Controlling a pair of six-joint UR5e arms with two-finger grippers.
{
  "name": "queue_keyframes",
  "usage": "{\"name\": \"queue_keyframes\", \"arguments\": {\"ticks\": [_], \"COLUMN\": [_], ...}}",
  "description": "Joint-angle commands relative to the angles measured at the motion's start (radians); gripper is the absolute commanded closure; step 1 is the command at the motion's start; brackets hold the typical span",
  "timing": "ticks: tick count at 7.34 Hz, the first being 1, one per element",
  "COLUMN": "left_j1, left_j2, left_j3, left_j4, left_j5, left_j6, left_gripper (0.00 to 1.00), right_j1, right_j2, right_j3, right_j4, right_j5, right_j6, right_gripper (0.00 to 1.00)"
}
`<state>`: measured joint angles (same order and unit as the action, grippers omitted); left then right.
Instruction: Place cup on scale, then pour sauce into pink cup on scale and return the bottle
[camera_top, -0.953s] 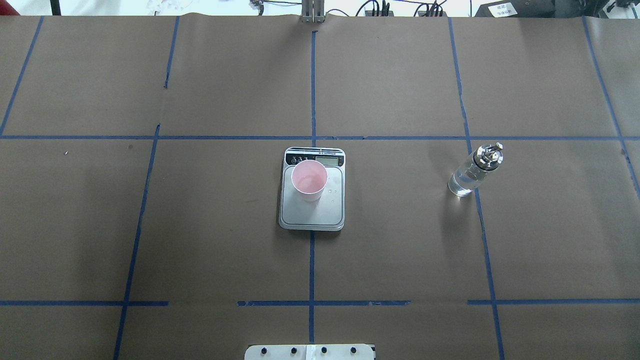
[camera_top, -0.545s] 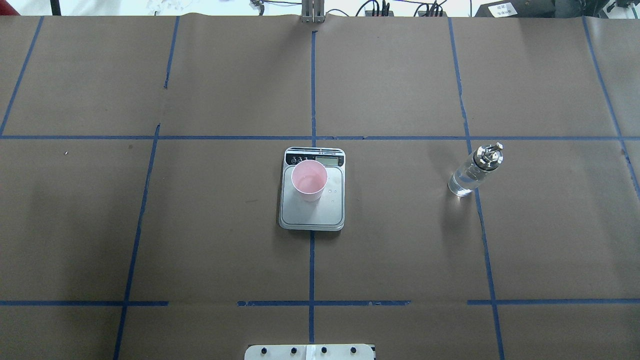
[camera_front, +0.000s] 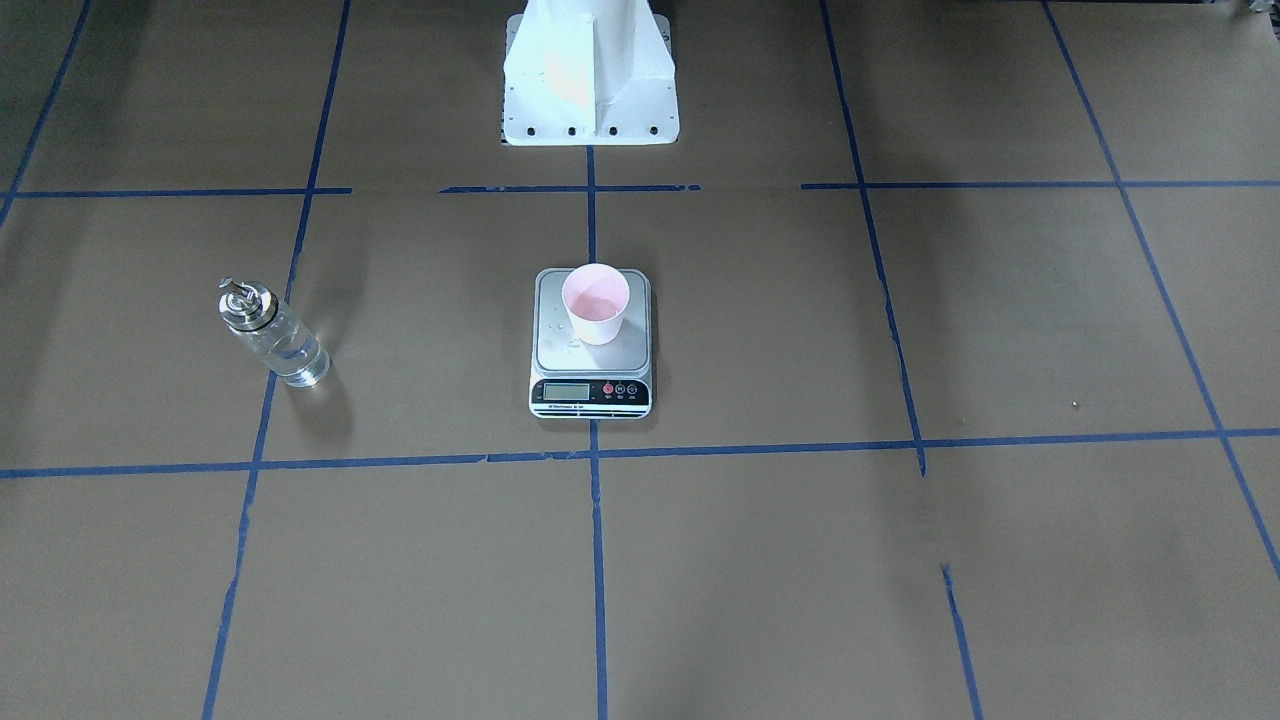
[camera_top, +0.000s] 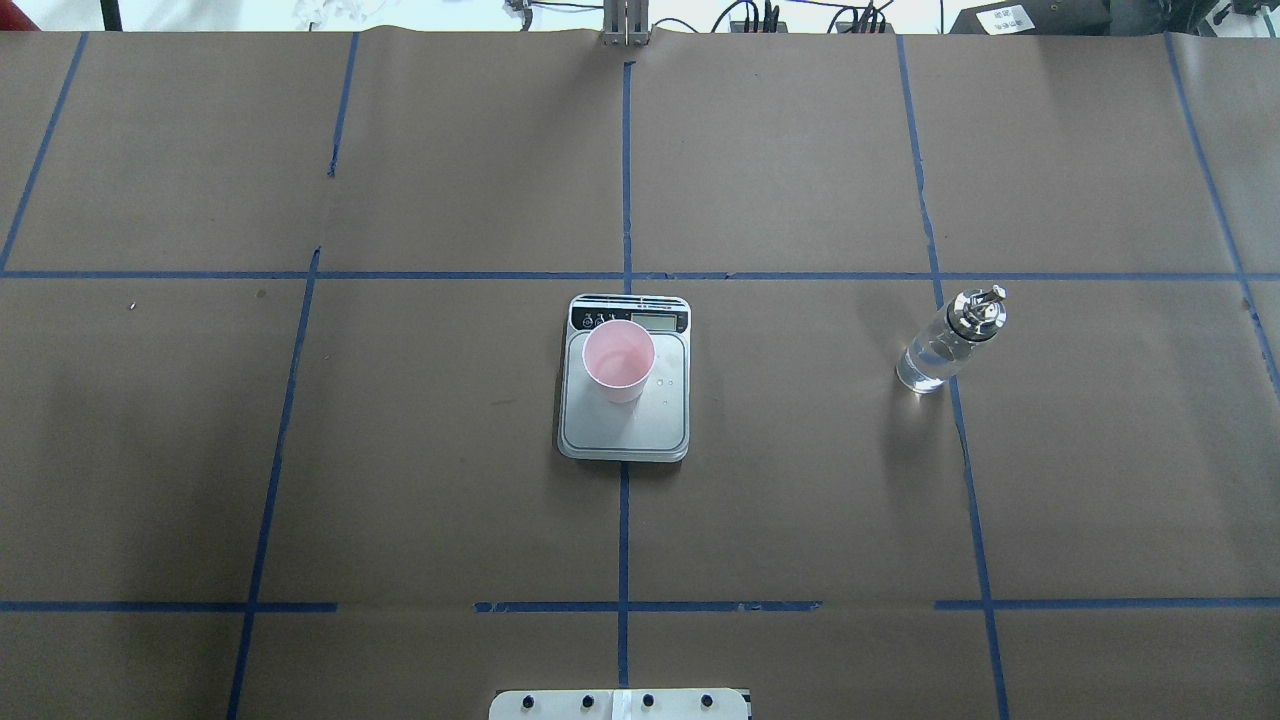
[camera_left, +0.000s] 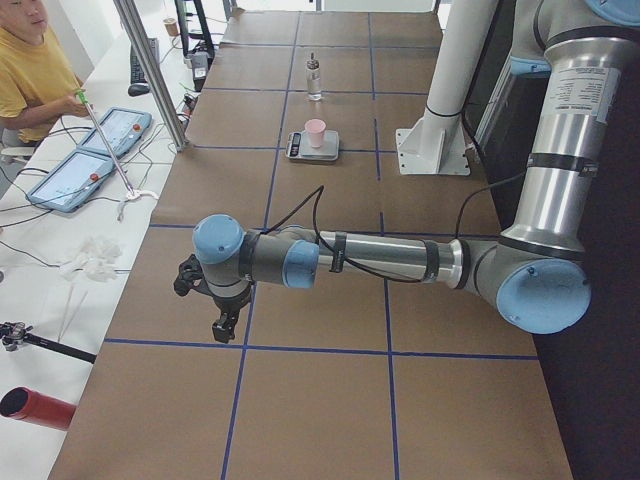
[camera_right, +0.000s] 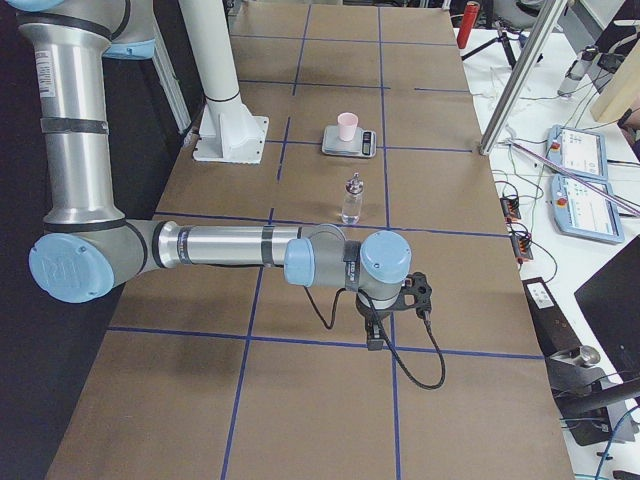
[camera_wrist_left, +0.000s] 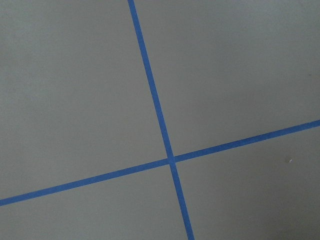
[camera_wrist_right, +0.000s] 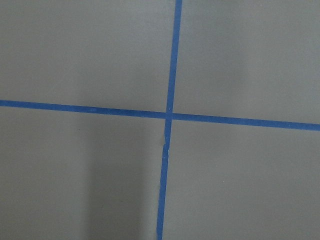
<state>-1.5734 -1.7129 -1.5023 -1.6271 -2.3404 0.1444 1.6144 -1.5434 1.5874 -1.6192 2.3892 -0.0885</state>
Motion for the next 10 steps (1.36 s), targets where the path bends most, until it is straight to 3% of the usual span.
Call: {"name": "queue_keyframes", "arguments": {"ticks": [1,5,10], "left_j1": [0.004,0.004,0.004], "left_j2": [0.009,-0.008,0.007], "left_j3": [-0.004,-0.035,-0.035], "left_j4": [0.006,0.096,0.018], "left_j5": [0.0,-0.007,-0.036], "left_j6": [-0.002,-0.002,0.001], "left_gripper": [0.0,0.0,0.0], "right_j1": [-0.028,-0.079,-0.077], "right_j2": [0.005,0.028,0.023], "right_j3": [-0.027,-0.017,-0.021], "right_j4": [0.004,0.004,0.019], "right_j5": [-0.002,-0.051,-0.042], "right_j6": [0.012,0.003,0.006], "right_gripper": [0.0,0.0,0.0]}}
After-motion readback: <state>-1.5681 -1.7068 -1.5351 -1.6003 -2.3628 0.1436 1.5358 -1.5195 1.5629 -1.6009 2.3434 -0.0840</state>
